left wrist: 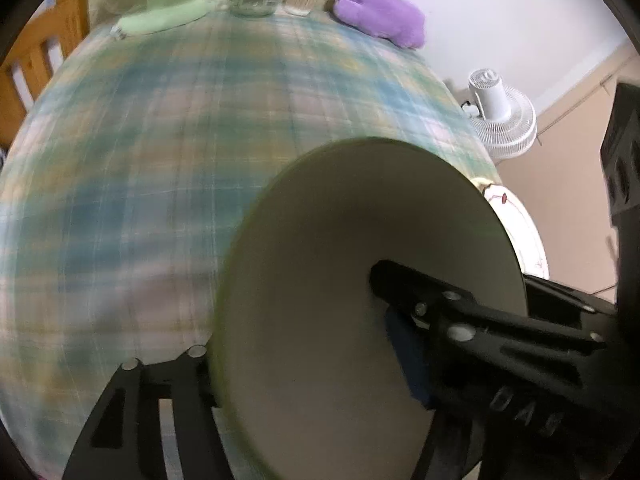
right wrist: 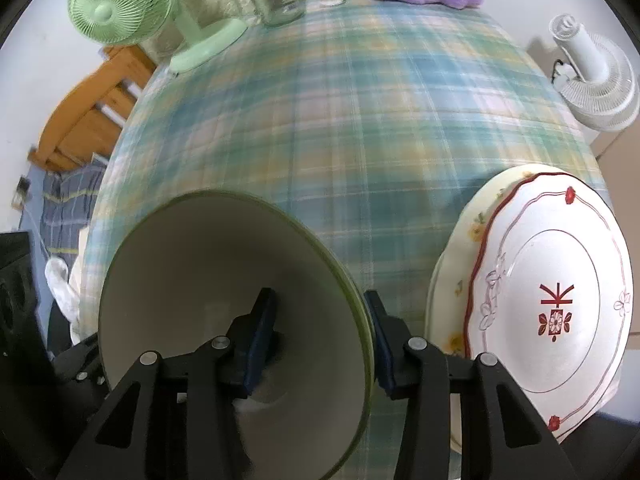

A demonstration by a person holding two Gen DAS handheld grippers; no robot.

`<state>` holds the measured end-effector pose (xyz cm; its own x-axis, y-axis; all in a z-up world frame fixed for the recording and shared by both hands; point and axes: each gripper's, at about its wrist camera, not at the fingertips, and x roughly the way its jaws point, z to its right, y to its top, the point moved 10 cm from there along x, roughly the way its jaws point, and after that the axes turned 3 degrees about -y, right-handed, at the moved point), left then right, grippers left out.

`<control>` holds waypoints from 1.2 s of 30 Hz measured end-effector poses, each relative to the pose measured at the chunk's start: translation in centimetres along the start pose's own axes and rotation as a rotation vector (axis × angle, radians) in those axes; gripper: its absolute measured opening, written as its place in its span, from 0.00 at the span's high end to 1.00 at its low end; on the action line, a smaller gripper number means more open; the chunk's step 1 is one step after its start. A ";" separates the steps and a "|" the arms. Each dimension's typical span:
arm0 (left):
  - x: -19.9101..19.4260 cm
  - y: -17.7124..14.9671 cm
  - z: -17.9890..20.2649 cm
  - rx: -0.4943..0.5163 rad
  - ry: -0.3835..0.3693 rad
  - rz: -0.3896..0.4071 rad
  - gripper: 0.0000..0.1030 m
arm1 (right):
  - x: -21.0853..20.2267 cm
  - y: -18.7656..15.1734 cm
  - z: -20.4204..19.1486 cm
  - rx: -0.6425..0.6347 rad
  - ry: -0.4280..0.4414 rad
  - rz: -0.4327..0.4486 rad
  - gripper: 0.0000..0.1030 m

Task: Organize plates and bowls
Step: 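Grasp the rims of the stacked bowls with the right tool, then carry the bowl stack with the right tool over the plate stack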

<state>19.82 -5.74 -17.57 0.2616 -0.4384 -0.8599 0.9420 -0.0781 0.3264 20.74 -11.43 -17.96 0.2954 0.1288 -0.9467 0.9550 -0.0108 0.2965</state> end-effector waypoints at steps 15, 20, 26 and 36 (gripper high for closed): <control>-1.9 -0.2 0.0 0.041 -0.029 -0.011 0.34 | -1.6 -0.5 -1.0 0.077 -0.019 0.019 0.54; -3.7 -0.1 0.4 0.071 -0.029 0.000 0.34 | -3.8 -0.7 -1.8 0.108 -0.024 0.042 0.54; -4.9 0.4 1.6 0.120 -0.024 0.001 0.34 | -5.7 -0.8 -1.5 0.153 -0.020 0.071 0.54; -4.9 1.5 4.5 0.129 0.001 0.032 0.34 | -7.5 0.1 0.7 0.159 0.004 0.116 0.54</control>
<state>19.04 -7.71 -11.15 0.2911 -0.4412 -0.8489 0.8984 -0.1790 0.4010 18.63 -13.12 -10.89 0.4040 0.1212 -0.9067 0.9070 -0.1820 0.3798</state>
